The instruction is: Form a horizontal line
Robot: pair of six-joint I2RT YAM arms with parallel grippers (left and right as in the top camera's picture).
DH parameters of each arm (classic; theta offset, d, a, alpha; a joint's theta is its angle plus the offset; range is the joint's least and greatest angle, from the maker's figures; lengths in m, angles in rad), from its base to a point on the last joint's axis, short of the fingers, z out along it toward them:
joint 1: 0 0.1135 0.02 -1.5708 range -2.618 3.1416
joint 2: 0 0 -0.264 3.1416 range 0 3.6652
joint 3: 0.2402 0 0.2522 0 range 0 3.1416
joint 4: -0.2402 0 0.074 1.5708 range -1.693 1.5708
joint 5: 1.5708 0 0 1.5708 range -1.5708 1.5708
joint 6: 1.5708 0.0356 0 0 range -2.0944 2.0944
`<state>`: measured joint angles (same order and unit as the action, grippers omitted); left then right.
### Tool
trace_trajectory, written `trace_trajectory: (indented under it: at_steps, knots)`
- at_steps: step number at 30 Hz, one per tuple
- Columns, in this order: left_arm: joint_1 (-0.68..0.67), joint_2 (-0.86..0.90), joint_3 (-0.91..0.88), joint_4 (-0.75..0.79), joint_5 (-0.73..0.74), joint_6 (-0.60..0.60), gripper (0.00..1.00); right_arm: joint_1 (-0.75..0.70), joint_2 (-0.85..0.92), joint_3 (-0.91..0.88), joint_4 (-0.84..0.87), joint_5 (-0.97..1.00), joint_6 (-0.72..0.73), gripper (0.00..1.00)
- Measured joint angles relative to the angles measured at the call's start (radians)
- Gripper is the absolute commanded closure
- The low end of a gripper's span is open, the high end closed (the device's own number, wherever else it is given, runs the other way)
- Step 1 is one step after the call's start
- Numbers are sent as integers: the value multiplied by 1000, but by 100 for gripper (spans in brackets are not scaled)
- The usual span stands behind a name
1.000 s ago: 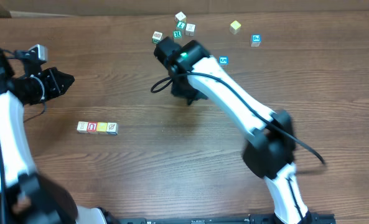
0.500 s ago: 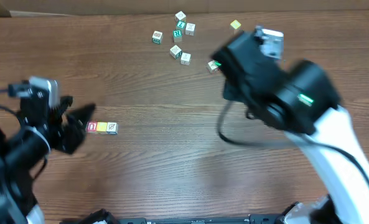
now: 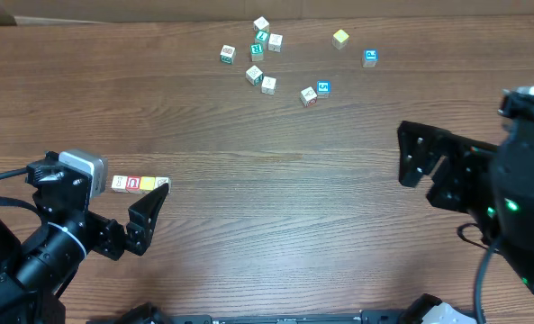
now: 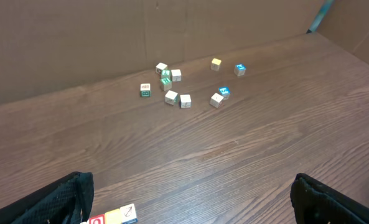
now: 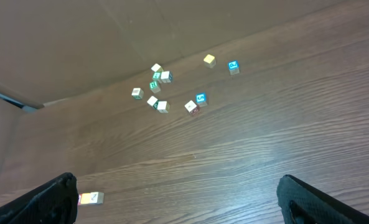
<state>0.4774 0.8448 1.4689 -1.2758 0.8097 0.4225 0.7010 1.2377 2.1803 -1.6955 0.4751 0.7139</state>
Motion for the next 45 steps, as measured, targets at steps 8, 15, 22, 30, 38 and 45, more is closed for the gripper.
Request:
trace_trajectory:
  at_steps: [8,15,22,30,38,45]
  knots:
    - [0,0,0,0,0,0,0,-3,2,0,0,1,-16,0]
    - [0,0,0,0,0,0,0,-222,-15,0,73,-26,-88,0]
    - [0,0,0,-1,2,0,0,-447,-137,-116,281,-151,-137,0]
    - [0,0,0,-3,2,0,0,-585,-467,-631,779,-411,-325,0]
    - [0,0,0,-4,3,1,0,-681,-832,-1165,1167,-553,-378,0]
    - [0,0,0,-4,3,1,1,-721,-1028,-1478,1517,-622,-386,0]
